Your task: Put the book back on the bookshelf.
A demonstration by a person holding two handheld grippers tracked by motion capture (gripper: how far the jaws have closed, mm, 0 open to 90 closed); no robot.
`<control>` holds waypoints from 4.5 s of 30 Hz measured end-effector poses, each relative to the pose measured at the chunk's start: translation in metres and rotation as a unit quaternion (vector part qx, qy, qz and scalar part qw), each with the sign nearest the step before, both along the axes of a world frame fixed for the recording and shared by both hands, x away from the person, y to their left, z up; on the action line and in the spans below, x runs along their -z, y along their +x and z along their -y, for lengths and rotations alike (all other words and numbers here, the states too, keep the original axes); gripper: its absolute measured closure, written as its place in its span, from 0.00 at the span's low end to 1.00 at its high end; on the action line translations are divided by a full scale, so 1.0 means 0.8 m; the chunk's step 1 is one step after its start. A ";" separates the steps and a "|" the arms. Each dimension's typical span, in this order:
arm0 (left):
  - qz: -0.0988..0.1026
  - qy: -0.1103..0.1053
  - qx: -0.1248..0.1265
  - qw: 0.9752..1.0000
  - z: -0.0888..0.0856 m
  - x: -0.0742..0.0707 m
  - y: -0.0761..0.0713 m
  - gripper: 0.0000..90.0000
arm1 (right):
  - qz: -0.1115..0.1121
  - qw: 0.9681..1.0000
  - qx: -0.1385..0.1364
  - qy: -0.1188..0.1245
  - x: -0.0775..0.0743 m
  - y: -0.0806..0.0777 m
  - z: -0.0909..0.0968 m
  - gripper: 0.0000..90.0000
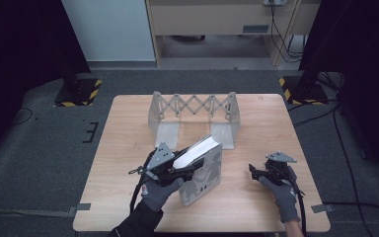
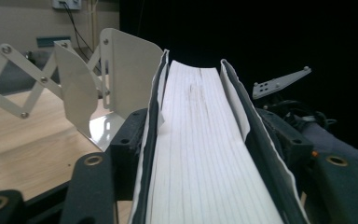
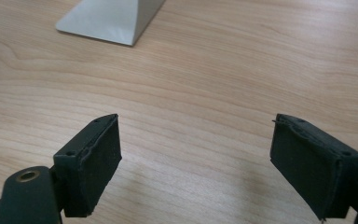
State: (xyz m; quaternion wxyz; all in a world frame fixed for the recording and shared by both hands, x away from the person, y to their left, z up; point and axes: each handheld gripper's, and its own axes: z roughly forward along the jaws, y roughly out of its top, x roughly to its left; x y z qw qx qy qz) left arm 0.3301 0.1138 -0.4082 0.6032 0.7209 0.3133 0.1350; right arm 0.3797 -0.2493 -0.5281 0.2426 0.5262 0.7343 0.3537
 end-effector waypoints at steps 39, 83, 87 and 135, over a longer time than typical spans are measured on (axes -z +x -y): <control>-0.020 0.078 -0.021 0.996 0.026 -0.028 0.005 0.58 | -0.036 0.999 0.012 -0.020 0.013 0.006 0.001 0.10; 0.001 0.072 -0.292 0.954 -0.066 -0.057 0.203 0.58 | -0.037 0.999 0.015 -0.019 0.014 0.006 0.001 0.09; -0.009 0.073 -0.294 0.953 -0.059 -0.047 0.212 0.58 | -0.037 0.999 0.014 -0.019 0.014 0.006 0.001 0.09; -0.010 0.054 -0.212 0.976 -0.059 0.038 0.143 0.46 | -0.037 0.999 0.012 -0.021 0.014 0.007 0.001 0.08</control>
